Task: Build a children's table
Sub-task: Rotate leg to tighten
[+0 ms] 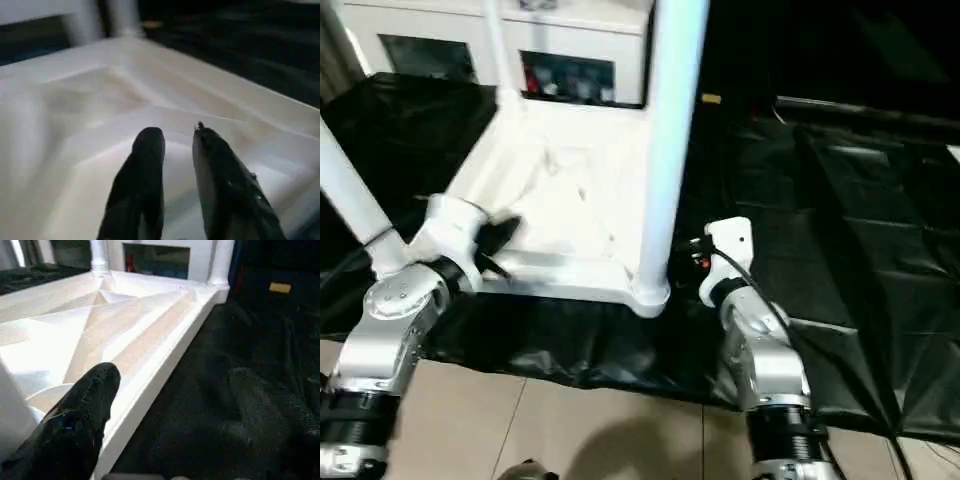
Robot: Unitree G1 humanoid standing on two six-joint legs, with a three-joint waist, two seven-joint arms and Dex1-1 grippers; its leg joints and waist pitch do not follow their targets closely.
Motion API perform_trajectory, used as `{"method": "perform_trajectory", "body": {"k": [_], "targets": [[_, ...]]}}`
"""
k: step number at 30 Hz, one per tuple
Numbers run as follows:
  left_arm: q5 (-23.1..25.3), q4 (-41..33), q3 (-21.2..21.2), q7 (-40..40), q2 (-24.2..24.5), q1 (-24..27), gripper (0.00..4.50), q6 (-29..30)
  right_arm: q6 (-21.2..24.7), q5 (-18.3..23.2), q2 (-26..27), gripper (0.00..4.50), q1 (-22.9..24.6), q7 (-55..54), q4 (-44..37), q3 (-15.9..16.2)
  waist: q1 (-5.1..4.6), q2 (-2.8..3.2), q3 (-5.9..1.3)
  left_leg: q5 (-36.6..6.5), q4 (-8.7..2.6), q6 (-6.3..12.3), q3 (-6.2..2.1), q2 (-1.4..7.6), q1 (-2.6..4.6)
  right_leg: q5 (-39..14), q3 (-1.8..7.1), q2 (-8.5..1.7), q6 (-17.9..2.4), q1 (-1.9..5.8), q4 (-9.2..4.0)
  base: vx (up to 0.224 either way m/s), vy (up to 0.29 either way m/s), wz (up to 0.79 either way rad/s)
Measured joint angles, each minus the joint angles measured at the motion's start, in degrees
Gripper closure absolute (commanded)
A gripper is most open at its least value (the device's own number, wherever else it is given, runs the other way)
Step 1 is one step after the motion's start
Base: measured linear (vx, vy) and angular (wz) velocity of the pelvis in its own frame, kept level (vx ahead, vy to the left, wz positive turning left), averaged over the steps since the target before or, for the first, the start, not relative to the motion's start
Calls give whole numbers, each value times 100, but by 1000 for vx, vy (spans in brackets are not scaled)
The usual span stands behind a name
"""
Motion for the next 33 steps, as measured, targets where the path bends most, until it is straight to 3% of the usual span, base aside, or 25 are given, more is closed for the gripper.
{"method": "perform_trajectory", "body": {"k": [2, 7, 13, 20, 25, 27, 33], "targets": [[-22, 236, -254, -507, 129, -167, 298, -93, 54, 46, -292, 15, 10, 256, 1, 27, -71, -19, 8, 3, -31, 5, 33, -2, 2, 27, 43, 4, 87, 12, -58, -13, 26, 2], [30, 819, -765, -1508, 352, -627, 265, -245, 141, 46, -897, 0, 51, 969, 20, 115, -190, -41, 15, 8, -41, 10, 65, 1, -4, 60, 74, 9, 137, -14, -59, 0, 0, 0], [426, 1896, -1211, -2283, 523, -1290, 265, -546, 275, 231, -1627, 0, 310, 1953, -72, 125, -267, -34, 15, 10, -55, 13, 70, 5, -12, 63, 76, 15, 126, -33, -61, 0, 0, 0], [509, 2931, -1500, -2789, 351, -1962, 265, -660, 386, 470, -1947, 0, 464, 2555, -389, 252, -279, -24, 17, 31, -57, 50, 86, 5, -9, 61, 83, 14, 120, -33, -66, 0, 0, 0], [514, 3528, -1500, -2926, 82, -2273, 303, -765, 382, 476, -1956, 0, 464, 2584, -402, 259, -249, -13, 15, 31, -57, 49, 89, 6, -6, 65, 83, 12, 115, -27, -65, 0, 0, 0], [544, 3745, -1519, -2944, 56, -2390, 337, -779, 381, 480, -1966, 0, 464, 2592, -401, 290, -246, -11, 15, 31, -57, 49, 89, 7, -8, 66, 82, 12, 113, -29, -65, 0, 0, 0], [816, 4136, -1685, -2743, 40, -2605, 377, -842, 283, 481, -1977, 0, 464, 2650, -209, 326, -251, 8, 7, 32, -57, 49, 89, 7, -7, 66, 82, 12, 113, -28, -67, 0, 0, 0]]}}
